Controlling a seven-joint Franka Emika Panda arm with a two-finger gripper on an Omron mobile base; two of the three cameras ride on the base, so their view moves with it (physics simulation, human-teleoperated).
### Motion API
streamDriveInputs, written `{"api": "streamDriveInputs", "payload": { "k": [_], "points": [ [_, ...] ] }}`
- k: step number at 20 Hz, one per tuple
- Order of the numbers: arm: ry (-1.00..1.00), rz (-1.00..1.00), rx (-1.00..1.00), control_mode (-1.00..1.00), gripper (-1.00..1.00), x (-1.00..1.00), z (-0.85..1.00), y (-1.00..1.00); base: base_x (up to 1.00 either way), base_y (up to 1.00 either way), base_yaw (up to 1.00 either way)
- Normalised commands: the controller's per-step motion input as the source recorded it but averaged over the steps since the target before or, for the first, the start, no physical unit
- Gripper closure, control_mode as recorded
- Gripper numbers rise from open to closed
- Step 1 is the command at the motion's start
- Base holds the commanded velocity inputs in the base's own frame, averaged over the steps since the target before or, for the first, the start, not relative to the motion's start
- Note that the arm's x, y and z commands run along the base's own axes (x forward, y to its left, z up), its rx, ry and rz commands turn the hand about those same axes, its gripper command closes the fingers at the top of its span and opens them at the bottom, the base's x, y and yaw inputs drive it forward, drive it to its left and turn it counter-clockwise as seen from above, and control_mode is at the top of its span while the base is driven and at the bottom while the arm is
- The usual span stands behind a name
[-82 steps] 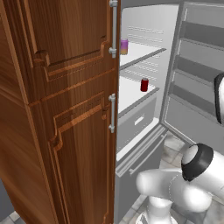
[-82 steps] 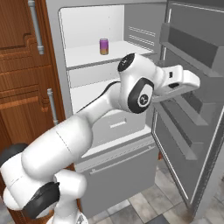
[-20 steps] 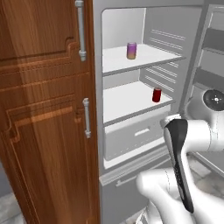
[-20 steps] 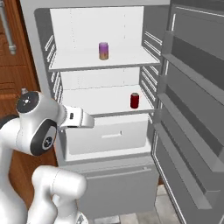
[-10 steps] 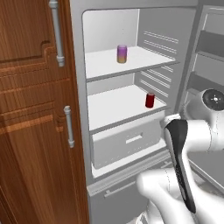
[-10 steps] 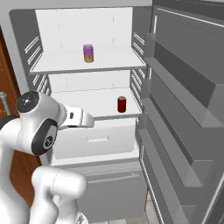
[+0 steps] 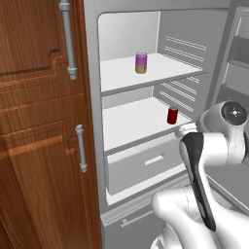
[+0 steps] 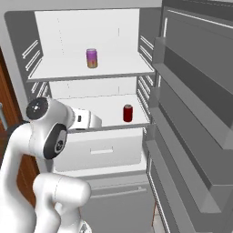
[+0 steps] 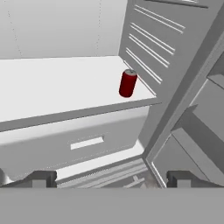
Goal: Open the fridge, grab two sodas, and place both sodas inside the bowl with ice on the dining counter.
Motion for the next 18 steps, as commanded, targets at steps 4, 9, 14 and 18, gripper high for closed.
{"api": "streamDriveInputs", "payload": {
  "k": [4, 9, 14, 18],
  "points": [
    [-0.36, 0.00, 0.01, -1.00, -1.00, 0.37, -0.26, -0.16, 0.00, 0.00, 0.00],
    [-0.35, 0.00, 0.00, -1.00, -1.00, 0.27, -0.21, -0.05, 0.00, 0.00, 0.00],
    [-0.11, 0.00, 0.02, -1.00, -1.00, 0.25, -0.25, 0.00, 0.00, 0.00, 0.00],
    [0.00, -0.01, 0.05, -1.00, -1.00, 0.12, -0.21, -0.15, 0.00, 0.00, 0.00]
  ]
}}
